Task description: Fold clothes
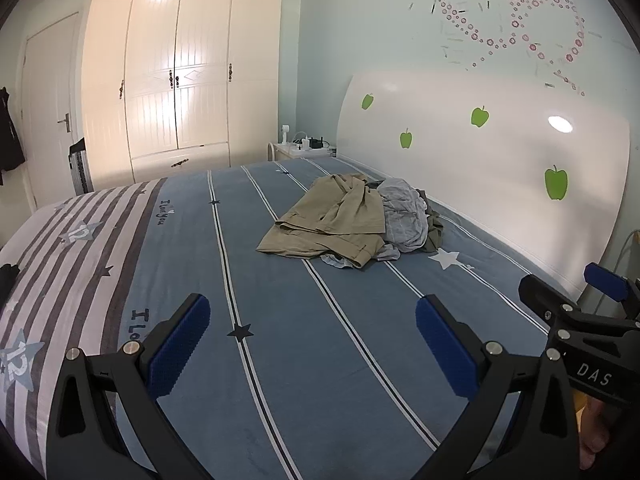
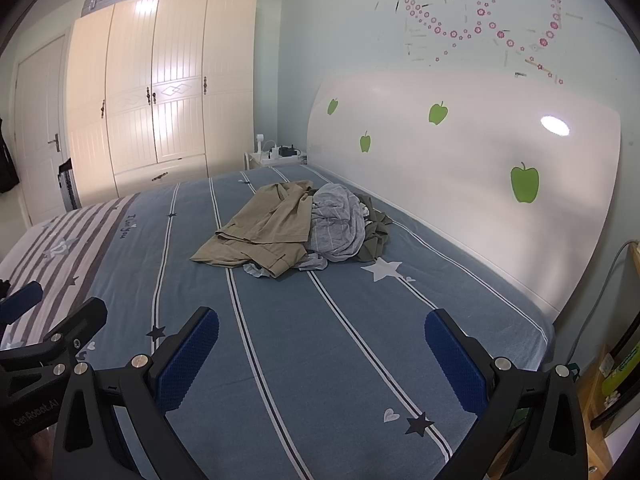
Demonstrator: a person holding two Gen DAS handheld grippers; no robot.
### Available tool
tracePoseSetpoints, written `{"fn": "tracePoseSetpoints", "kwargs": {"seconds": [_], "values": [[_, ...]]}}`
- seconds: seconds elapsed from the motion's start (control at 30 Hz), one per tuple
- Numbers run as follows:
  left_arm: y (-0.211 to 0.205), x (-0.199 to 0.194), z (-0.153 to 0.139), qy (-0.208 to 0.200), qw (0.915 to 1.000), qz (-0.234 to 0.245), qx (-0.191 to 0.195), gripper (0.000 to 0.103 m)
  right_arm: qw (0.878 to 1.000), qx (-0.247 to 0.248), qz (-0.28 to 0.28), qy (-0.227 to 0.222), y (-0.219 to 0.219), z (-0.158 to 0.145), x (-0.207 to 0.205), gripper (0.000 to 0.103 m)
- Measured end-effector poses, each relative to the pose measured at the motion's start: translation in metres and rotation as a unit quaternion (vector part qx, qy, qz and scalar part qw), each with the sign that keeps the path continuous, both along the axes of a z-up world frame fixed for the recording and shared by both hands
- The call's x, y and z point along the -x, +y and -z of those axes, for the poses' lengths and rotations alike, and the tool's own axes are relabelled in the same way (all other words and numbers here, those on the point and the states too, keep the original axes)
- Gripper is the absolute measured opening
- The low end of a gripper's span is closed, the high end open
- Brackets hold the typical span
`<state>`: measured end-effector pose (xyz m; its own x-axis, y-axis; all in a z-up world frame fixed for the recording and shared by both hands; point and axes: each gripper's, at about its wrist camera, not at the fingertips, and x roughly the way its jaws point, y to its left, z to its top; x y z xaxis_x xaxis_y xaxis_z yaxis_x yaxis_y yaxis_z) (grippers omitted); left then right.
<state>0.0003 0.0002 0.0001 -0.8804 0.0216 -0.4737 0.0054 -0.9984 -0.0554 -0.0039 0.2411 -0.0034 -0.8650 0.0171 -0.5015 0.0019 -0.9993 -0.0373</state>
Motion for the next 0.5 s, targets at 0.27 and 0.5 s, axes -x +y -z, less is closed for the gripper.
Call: {"fn": "tracePoseSetpoints", "kwargs": {"seconds": [0.27,0.5], "values": [[-0.0024,-0.0006,0.0010,0.002,1.0000,0.003,0.001,0.102,1.000,-0.001,0.001,0.001,-0.0026,0.0002,0.0006,0.102],[-0.0005,-0.0011,-0.0018,0.003,1.0000,0.000,-0.001,0.102,1.000,-0.002,0.002,0.002,-0.0036,0.0005,-0.0005,0.102]]}}
